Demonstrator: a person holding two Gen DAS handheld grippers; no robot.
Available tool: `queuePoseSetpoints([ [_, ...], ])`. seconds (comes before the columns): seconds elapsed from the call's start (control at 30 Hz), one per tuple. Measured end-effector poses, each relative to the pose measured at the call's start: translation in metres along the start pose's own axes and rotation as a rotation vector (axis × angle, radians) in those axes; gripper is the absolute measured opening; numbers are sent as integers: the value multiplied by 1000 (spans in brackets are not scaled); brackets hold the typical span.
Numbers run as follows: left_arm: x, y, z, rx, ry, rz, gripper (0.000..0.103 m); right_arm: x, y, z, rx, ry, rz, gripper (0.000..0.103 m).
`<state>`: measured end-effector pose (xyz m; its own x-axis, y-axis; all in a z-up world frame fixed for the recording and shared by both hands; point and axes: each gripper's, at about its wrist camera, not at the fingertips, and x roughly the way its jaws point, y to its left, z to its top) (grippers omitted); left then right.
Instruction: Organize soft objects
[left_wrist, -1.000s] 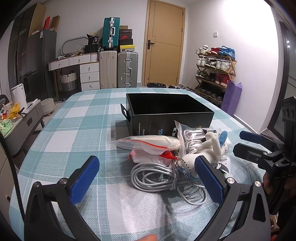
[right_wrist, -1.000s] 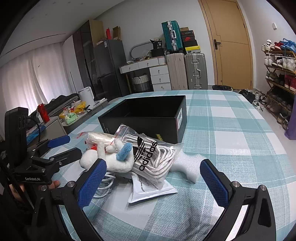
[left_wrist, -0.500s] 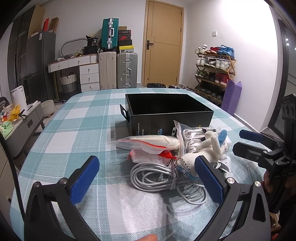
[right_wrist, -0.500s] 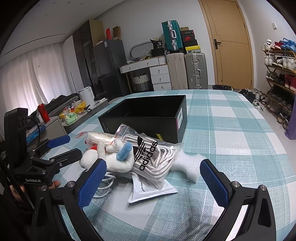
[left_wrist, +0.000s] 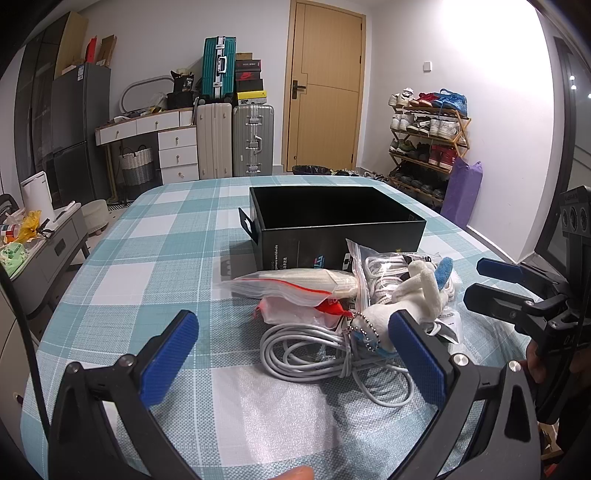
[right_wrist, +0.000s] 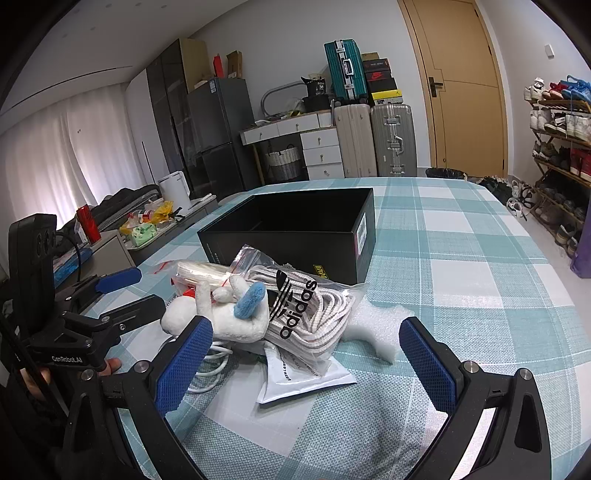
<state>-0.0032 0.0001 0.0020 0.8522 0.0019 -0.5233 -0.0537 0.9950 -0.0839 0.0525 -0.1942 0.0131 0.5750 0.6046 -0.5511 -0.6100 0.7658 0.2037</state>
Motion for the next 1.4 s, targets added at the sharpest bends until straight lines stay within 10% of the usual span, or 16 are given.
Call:
queuePoseSetpoints([
  [1.4, -1, 6, 3, 4, 2, 8, 103, -3, 15, 12, -50, 13, -17, 102],
])
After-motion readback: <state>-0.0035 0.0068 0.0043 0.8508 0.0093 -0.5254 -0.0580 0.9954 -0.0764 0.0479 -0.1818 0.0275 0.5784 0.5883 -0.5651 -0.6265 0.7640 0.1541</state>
